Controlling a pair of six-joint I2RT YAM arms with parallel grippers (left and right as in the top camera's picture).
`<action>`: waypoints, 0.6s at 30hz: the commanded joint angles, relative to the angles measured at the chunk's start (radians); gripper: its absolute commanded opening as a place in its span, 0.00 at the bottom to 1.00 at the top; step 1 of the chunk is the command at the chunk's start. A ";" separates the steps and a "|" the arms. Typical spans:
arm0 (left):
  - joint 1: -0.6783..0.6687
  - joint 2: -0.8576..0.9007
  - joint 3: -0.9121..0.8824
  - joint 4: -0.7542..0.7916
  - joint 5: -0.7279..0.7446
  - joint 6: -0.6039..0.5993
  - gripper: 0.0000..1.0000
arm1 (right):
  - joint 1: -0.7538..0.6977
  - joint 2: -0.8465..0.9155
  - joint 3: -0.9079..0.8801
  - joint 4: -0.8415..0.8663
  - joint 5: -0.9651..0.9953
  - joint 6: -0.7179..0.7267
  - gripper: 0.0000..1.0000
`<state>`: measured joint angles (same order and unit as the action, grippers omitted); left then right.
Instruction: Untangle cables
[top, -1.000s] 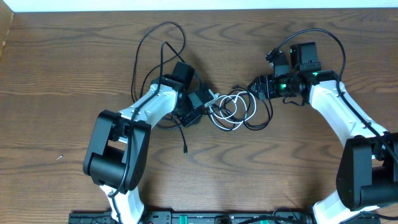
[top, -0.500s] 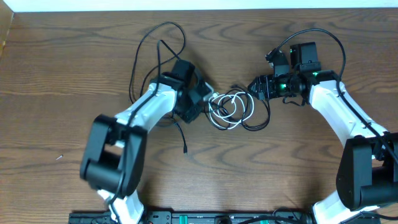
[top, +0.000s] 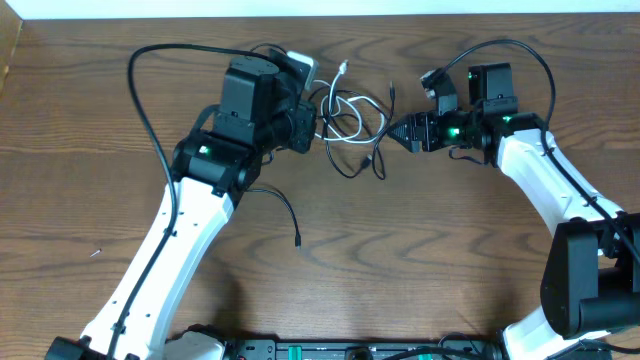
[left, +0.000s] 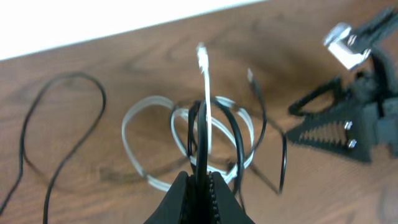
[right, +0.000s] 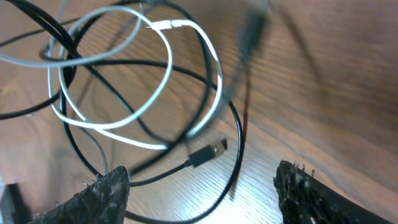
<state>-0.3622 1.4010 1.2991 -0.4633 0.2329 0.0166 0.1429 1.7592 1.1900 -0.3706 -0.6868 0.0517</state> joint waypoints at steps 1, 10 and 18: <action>0.001 -0.045 0.006 0.064 -0.006 -0.071 0.07 | -0.004 -0.028 0.007 0.033 -0.084 0.056 0.72; 0.001 -0.060 0.006 0.189 -0.006 -0.109 0.07 | 0.069 -0.047 0.007 0.145 -0.084 0.174 0.70; 0.001 -0.049 0.006 0.162 -0.007 -0.109 0.07 | 0.127 -0.141 0.008 0.241 -0.048 0.172 0.67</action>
<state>-0.3622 1.3540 1.2984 -0.3031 0.2329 -0.0807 0.2672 1.7000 1.1900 -0.1440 -0.7460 0.2096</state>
